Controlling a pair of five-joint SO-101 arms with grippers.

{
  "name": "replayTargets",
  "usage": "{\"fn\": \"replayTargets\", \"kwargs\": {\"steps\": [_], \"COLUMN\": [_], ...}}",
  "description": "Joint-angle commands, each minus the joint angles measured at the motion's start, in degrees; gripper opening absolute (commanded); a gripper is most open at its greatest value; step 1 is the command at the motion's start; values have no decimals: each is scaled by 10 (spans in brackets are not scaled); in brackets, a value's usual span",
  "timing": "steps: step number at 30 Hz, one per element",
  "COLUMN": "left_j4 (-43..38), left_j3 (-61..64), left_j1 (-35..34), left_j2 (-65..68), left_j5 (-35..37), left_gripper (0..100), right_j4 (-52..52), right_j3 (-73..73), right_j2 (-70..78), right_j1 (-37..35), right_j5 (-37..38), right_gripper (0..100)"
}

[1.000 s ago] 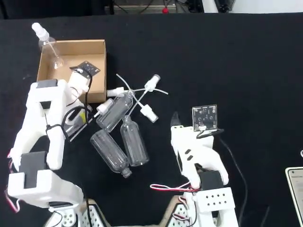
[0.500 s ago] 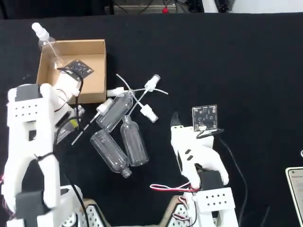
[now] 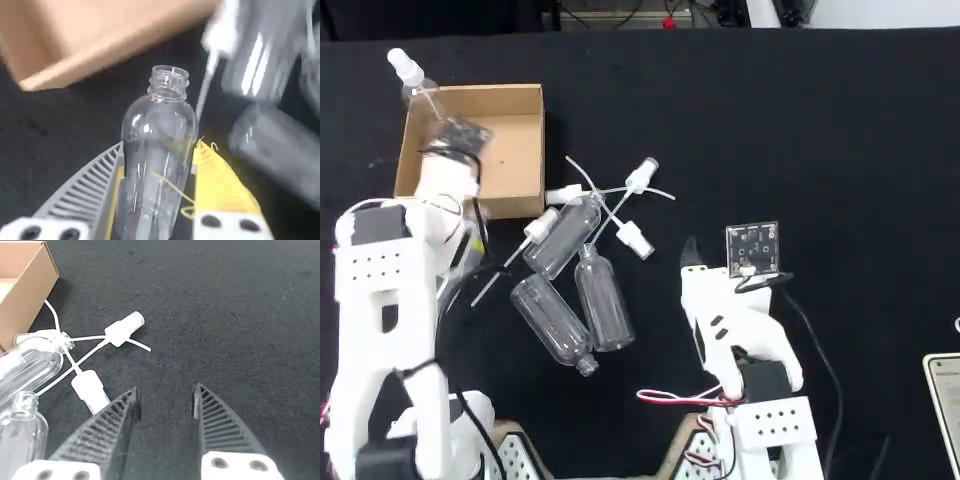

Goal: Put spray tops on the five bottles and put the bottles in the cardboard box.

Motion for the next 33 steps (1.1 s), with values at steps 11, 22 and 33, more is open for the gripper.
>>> {"fn": "replayTargets", "kwargs": {"steps": [11,22,33], "left_j4": [-154,-162,-163], "left_j3": [213,288,325], "left_j1": [62,60,59], "left_j2": [-251,-332,-390], "left_j5": [198,236,236], "left_gripper": [177,177,177], "right_j4": [116,115,115], "right_j3": [-117,-128,-208], "right_j2": [-1,0,123], "right_j1": [-95,-167,-167], "right_j5": [89,87,87], "right_gripper": [172,172,173]}}
